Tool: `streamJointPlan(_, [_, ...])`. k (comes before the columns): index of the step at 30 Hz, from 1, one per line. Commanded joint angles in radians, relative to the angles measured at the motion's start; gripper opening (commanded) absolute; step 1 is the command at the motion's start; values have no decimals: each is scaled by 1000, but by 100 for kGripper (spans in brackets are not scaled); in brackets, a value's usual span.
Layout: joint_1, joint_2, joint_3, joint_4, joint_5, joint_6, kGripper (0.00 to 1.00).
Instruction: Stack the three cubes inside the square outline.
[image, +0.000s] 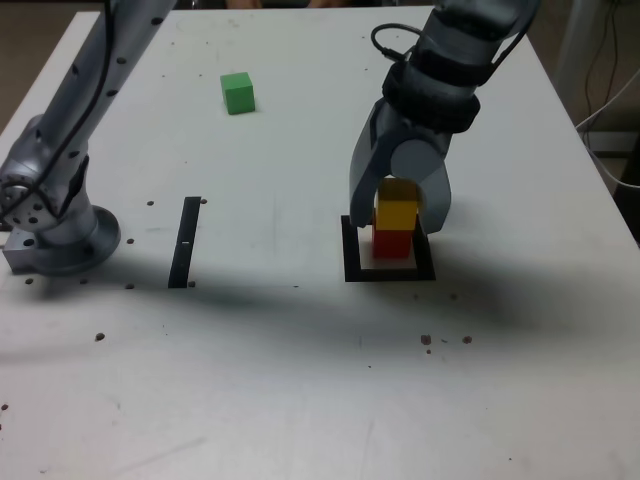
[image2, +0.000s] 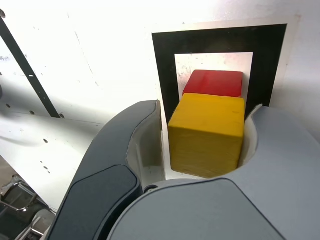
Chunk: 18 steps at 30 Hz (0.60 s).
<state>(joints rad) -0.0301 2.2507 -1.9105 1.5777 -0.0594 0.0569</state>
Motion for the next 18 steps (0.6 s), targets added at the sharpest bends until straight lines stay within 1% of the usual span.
streamJointPlan(1, [2,-3,2,5,-2,1,99])
streamJointPlan(12, [7,-28,20,4,3,0,99])
streamJointPlan(15, [8,-54,27,6,16,-3,99])
streamJointPlan(18, [13,-91,38,11,41,-5,99])
